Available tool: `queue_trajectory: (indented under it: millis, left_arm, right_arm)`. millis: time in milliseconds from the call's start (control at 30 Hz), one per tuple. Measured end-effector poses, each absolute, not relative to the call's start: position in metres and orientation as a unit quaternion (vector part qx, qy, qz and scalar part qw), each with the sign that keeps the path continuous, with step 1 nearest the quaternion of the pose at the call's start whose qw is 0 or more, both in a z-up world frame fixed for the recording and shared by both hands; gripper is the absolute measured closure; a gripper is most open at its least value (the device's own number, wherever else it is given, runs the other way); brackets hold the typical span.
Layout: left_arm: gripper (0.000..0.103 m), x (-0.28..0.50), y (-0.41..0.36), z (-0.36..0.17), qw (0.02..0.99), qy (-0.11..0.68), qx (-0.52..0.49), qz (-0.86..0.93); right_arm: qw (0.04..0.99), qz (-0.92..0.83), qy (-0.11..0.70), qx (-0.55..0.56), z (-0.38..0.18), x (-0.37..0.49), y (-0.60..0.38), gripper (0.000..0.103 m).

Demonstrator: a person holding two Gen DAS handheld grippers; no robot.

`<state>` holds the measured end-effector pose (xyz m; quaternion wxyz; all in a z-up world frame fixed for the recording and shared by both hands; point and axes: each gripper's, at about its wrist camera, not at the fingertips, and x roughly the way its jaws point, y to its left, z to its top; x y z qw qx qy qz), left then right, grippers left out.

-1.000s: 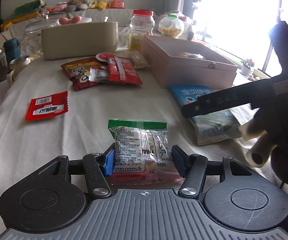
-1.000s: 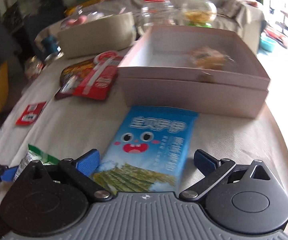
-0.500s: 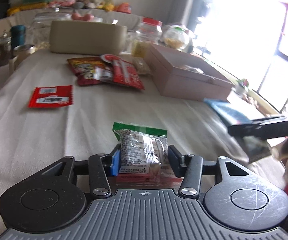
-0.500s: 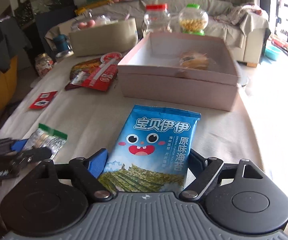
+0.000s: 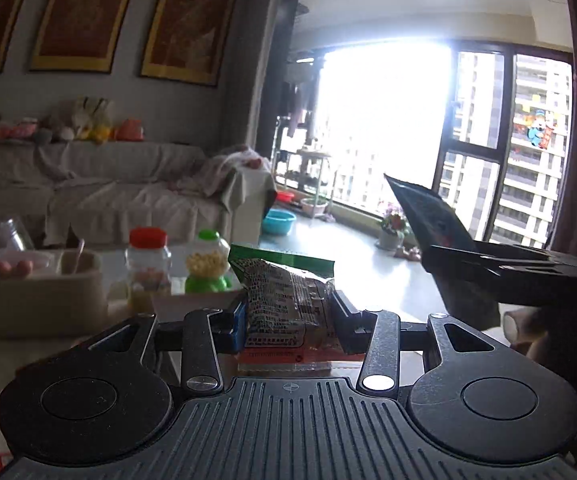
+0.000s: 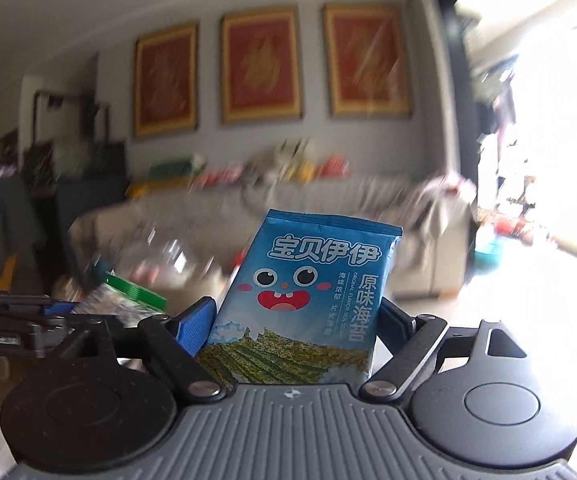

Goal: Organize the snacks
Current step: 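Grasp and lift the blue seaweed pack with the right tool while the left tool lifts its packet, then lower the seaweed pack into the pink box with the right tool while the left drops its packet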

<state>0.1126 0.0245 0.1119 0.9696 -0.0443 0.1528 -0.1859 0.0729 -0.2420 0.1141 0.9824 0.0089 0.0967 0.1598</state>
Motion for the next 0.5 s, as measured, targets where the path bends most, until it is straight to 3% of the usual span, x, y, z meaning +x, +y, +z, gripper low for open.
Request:
queue_trajectory:
  millis: [133,267,367,433,500]
  left_arm:
    - [0.055,0.191,0.023,0.109,0.958,0.196,-0.11,-0.181]
    - [0.055,0.27,0.029,0.054,0.929,0.275,-0.174,-0.175]
    - [0.055,0.309,0.013,-0.006,0.928,0.336,-0.063,-0.145]
    - [0.056,0.319,0.019,-0.021,0.934,0.327,-0.062,-0.128]
    - [0.056,0.322,0.04,-0.021,0.937,0.299,-0.133,-0.119]
  right_arm:
    - [0.985,0.15,0.082,-0.006,0.122,0.094,-0.243,0.018]
    - [0.984,0.143,0.098,-0.03,0.106,0.123,-0.242,0.018]
    - [0.981,0.142,0.123,-0.037,0.086,0.156,-0.24,0.018]
    - [0.979,0.133,0.151,-0.029,0.072,0.182,-0.238,0.018]
    - [0.974,0.129,0.188,-0.011,0.057,0.21,-0.237,0.018]
